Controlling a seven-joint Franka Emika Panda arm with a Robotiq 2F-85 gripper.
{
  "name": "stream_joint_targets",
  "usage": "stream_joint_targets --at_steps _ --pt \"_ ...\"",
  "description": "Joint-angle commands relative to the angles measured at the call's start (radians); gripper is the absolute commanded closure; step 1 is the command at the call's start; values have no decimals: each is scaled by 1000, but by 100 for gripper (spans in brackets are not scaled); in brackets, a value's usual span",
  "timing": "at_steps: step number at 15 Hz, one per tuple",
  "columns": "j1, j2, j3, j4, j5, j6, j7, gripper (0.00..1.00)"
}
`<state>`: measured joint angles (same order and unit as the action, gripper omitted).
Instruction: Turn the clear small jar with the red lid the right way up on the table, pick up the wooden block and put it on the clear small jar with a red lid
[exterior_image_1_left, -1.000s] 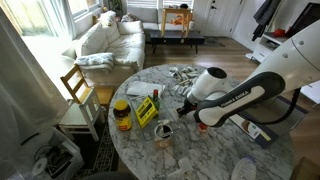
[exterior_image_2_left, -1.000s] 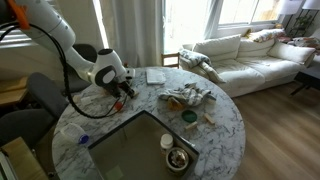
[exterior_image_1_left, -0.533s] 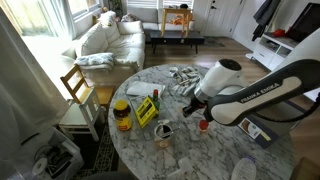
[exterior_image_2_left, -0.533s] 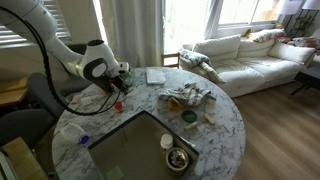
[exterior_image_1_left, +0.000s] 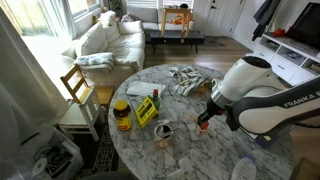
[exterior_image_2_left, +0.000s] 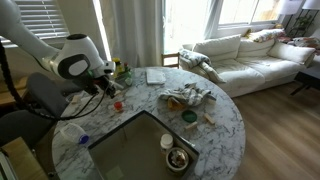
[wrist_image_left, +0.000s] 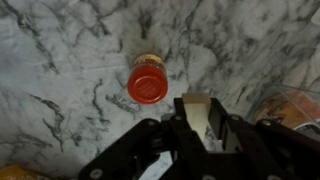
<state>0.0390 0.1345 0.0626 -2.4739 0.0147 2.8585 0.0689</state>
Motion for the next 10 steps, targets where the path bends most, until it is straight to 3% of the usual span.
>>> stream_joint_targets --at_steps 1,10 --pt "-5 -122 -21 -114 -6 -7 -10 93" --pt "-22 -81 -58 -123 -12 65 53 93"
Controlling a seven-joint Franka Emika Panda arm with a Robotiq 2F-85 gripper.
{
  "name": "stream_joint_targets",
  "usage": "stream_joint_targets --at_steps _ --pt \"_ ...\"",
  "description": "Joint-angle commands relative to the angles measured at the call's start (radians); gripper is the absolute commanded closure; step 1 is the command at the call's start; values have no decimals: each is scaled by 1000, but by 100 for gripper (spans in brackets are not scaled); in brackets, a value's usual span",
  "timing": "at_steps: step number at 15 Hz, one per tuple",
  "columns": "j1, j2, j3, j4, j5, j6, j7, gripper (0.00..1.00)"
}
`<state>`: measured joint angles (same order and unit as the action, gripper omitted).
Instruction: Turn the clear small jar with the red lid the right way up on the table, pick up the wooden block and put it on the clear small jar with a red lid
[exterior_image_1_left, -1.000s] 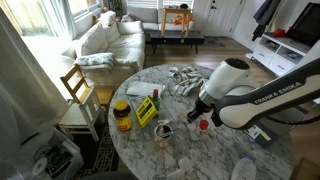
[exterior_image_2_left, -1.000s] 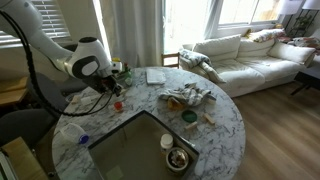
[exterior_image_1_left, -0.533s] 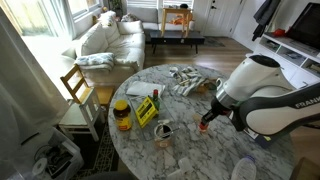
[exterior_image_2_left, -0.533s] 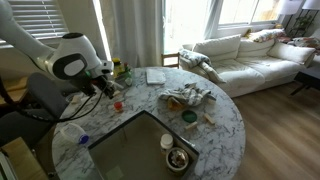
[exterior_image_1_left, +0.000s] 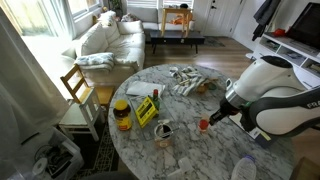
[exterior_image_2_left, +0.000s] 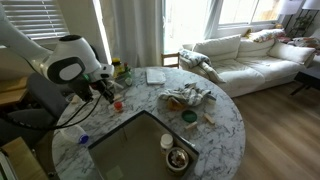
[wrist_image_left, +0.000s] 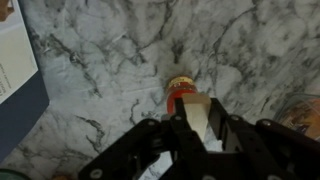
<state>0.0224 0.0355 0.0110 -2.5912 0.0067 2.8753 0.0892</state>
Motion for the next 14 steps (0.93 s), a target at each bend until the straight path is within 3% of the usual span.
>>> stream_joint_targets --at_steps 1,14 --pt "-4 27 -4 -1 14 57 25 93" --pt "1 99 5 41 28 48 11 93"
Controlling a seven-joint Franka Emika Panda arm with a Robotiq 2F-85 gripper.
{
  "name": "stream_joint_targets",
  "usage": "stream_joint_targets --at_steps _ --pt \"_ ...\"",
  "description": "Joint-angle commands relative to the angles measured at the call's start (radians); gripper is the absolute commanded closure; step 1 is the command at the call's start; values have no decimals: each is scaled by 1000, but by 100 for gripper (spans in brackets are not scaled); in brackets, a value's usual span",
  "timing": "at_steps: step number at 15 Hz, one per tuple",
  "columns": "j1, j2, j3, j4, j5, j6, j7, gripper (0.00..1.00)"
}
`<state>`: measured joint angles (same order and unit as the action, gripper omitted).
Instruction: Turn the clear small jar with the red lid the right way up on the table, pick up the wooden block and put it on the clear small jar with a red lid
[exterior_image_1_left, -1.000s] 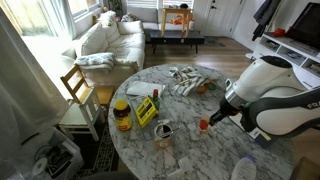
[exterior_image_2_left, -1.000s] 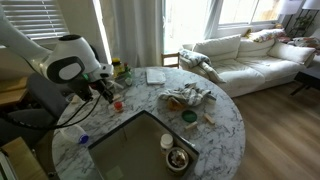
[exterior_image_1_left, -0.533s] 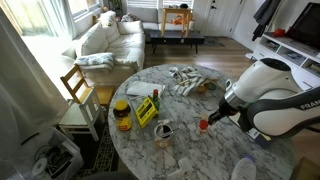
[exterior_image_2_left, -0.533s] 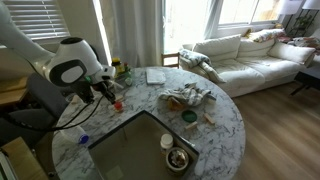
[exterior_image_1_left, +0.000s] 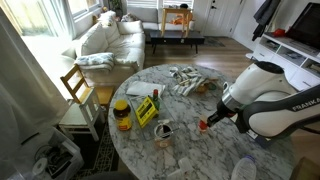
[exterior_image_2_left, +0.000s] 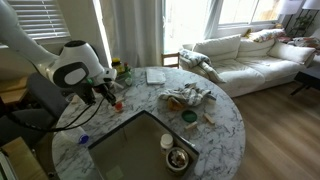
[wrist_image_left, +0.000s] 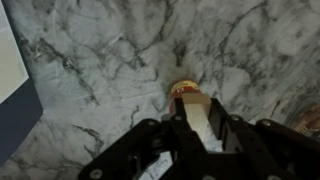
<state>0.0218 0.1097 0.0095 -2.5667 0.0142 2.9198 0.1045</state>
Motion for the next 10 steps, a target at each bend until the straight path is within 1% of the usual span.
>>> stream_joint_targets --at_steps 1,10 --pt "2 28 7 20 20 2 -4 93" --pt "1 38 11 27 19 -28 -12 93"
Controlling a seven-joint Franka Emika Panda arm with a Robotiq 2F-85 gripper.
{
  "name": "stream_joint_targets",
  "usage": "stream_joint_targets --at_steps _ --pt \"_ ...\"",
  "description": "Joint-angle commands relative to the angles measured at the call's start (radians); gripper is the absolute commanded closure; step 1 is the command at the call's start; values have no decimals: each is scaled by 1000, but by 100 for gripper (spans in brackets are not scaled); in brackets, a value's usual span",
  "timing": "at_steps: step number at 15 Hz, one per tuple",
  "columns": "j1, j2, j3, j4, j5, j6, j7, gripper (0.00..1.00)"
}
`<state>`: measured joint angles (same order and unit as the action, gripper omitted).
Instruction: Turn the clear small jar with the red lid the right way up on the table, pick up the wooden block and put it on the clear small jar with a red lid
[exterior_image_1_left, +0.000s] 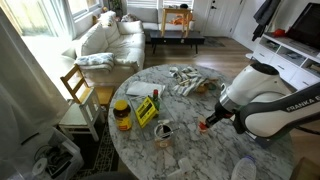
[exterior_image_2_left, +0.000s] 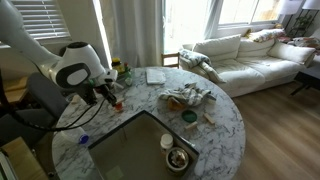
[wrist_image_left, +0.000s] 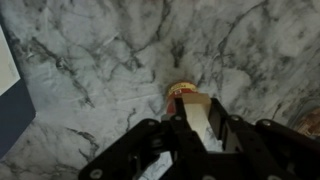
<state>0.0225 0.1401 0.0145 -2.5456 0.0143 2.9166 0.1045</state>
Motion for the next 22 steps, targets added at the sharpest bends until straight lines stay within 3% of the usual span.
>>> stream_joint_targets --at_steps 1,4,5,6,12,15,17,19,22 --pt "0 8 7 6 21 -26 -13 93" --pt "3 13 4 9 12 -32 -5 93" --pt "8 13 -8 10 -6 -32 17 46" --pt "6 11 -7 10 -1 -31 14 45" --pt "18 -2 -35 13 -47 -38 48 1" --pt "20 -9 -32 27 -38 -60 51 0" --pt "0 -26 1 35 36 -109 3 0" --pt "-6 -53 5 52 52 -222 -17 0" --pt "0 -96 -15 92 -22 -378 8 0"
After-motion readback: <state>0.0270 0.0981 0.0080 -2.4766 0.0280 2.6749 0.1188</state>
